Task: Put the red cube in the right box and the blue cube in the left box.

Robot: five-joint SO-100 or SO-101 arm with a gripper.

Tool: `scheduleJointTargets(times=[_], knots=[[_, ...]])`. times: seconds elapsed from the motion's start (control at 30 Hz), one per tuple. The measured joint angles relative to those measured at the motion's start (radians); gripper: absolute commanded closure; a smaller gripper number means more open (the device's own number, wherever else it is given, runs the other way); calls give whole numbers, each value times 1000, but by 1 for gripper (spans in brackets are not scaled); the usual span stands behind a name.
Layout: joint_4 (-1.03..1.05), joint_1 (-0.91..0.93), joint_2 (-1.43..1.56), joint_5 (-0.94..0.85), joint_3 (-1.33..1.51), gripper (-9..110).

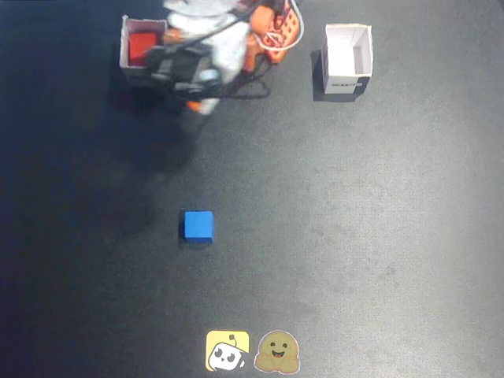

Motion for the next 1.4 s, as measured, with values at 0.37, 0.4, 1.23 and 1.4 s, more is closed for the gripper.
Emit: scheduleJointTargets(times=[0.37, 0.4, 1.23, 1.4], knots=[[-67, -219, -87, 15, 12, 101], [-81, -236, -106, 15, 12, 101], [-173, -311, -330, 92, 17, 99], [-173, -244, -541, 77, -123, 97]])
